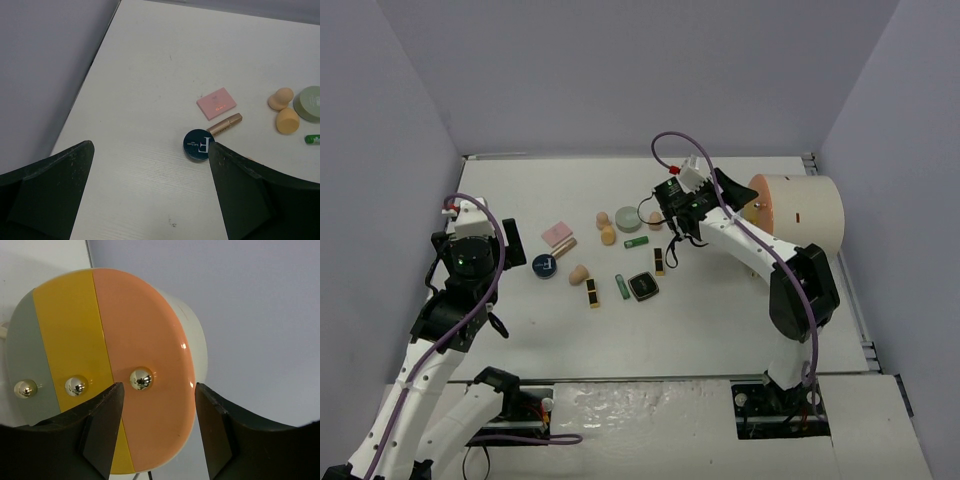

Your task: Organize the makeup

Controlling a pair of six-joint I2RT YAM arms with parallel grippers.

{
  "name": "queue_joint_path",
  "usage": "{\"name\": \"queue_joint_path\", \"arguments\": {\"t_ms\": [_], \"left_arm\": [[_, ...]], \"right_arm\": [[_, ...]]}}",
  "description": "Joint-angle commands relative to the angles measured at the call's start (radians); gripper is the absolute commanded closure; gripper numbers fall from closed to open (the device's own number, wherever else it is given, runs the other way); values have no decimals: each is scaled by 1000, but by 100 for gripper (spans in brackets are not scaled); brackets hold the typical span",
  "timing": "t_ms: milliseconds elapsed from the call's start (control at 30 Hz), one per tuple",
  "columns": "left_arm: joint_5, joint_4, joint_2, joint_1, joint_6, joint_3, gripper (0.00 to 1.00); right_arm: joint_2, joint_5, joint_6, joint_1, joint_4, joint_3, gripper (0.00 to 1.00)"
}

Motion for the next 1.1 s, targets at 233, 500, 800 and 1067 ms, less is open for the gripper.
{"name": "queue_joint_path", "arguments": {"t_ms": [233, 500, 800, 1067], "left_arm": [[8, 51, -1, 5, -17, 16, 3], [11, 50, -1, 5, -17, 15, 3], [10, 49, -3, 5, -18, 15, 3], [13, 49, -3, 5, -18, 15, 3]], "right_arm": [[39, 90, 29, -33, 17, -7, 50], [63, 102, 37, -50, 17, -6, 51], [77, 106, 43, -64, 17, 0, 57], [80, 116, 51, -76, 17, 3, 60]]}}
